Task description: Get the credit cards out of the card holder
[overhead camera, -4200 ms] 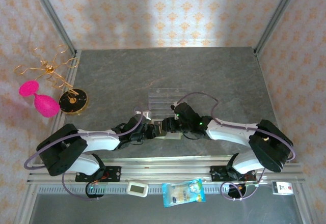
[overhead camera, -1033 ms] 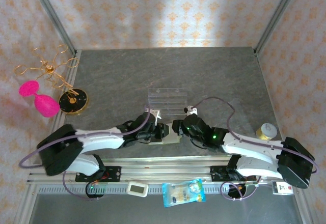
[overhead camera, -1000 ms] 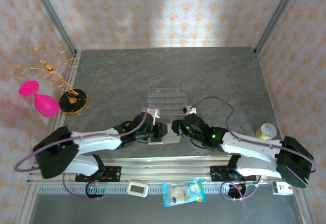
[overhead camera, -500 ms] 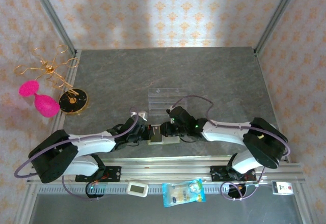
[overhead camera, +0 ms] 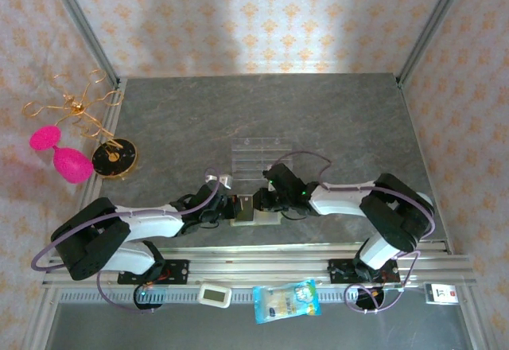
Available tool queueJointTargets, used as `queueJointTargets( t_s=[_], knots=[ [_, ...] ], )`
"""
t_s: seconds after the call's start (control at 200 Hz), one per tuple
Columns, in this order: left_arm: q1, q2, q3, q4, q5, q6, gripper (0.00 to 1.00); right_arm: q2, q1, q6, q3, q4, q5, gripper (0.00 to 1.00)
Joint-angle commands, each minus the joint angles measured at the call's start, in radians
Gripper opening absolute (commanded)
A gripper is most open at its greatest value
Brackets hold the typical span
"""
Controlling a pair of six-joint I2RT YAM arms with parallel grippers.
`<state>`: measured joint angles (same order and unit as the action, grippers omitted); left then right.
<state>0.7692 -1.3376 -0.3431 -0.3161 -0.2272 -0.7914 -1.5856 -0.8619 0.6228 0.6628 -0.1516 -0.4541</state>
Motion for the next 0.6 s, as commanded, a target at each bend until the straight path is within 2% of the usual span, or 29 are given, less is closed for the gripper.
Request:
queueJointTargets(
  t_s=[0.0, 0.18, 0.31, 0.596],
  knots=[
    [-0.005, -0.021, 0.026, 0.023, -0.012, 0.0, 0.0, -0.021, 0.006, 0.024, -0.011, -0.051, -0.014, 0.17],
    [-0.004, -0.025, 0.027, 0.021, -0.022, 0.0, 0.0, -0.055, 0.006, 0.028, 0.0, -0.074, -0.043, 0.12],
    [-0.004, -0.017, 0.029, 0.026, -0.015, -0.002, 0.0, -0.042, 0.006, 0.035, -0.012, -0.075, -0.031, 0.0],
    [-0.006, 0.004, 0.039, 0.032, -0.006, -0.005, 0.0, 0.039, 0.028, 0.067, -0.074, -0.068, 0.016, 0.0]
  ],
)
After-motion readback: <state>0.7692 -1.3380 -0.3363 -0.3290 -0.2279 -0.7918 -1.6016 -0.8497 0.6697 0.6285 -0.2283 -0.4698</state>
